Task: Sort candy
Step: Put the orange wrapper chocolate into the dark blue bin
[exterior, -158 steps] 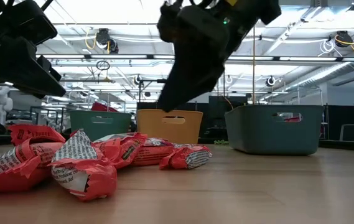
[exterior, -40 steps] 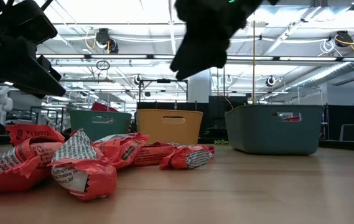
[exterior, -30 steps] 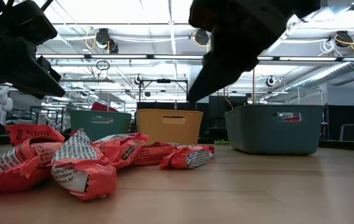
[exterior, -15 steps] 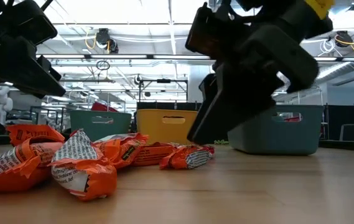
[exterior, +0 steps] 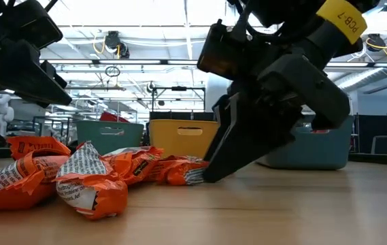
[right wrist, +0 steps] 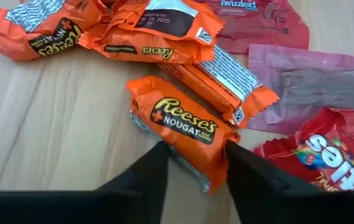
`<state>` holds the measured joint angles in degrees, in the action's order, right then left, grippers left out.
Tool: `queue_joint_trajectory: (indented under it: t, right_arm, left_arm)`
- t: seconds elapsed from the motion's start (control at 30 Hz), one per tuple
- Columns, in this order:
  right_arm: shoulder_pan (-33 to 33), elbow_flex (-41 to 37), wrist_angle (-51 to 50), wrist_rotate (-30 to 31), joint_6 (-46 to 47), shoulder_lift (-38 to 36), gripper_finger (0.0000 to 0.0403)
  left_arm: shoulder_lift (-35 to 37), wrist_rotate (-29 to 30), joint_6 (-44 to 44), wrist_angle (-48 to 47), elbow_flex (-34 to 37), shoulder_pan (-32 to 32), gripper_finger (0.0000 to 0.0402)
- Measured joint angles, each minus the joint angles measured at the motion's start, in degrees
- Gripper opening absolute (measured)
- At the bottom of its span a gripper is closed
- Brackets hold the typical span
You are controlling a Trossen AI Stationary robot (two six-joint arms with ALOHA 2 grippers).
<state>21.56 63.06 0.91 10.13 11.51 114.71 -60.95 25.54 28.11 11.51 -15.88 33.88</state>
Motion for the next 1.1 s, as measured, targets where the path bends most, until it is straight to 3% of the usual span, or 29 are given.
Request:
queue_joint_trajectory:
  t: [0.27, 0.57, 0.7, 0.9, 1.1]
  right_arm:
    - [-0.1, 3.5, -3.0, 0.2, -0.2, 0.0, 0.0011]
    - [-0.1, 18.0, -27.7, 0.7, 2.3, -1.7, 0.0003]
    - [-0.1, 22.9, -38.6, 4.8, 3.6, -3.4, 0.0002]
    - [0.3, 21.7, -49.1, 11.7, 9.1, -11.0, 0.0001]
    - [-0.1, 10.3, -50.1, 16.0, 15.0, -23.5, 0.0]
  left_arm:
    - [0.0, 0.0, 0.0, 0.0, 0.0, 0.0, 0.0028]
    - [0.0, 0.0, 0.0, 0.0, 0.0, 0.0, 0.0028]
    - [0.0, 0.0, 0.0, -0.2, 0.0, 0.0, 0.0028]
    - [0.0, 0.0, 0.0, -0.1, 0.0, 0.0, 0.0028]
    - [0.0, 0.0, 0.0, 0.0, 0.0, 0.0, 0.0028]
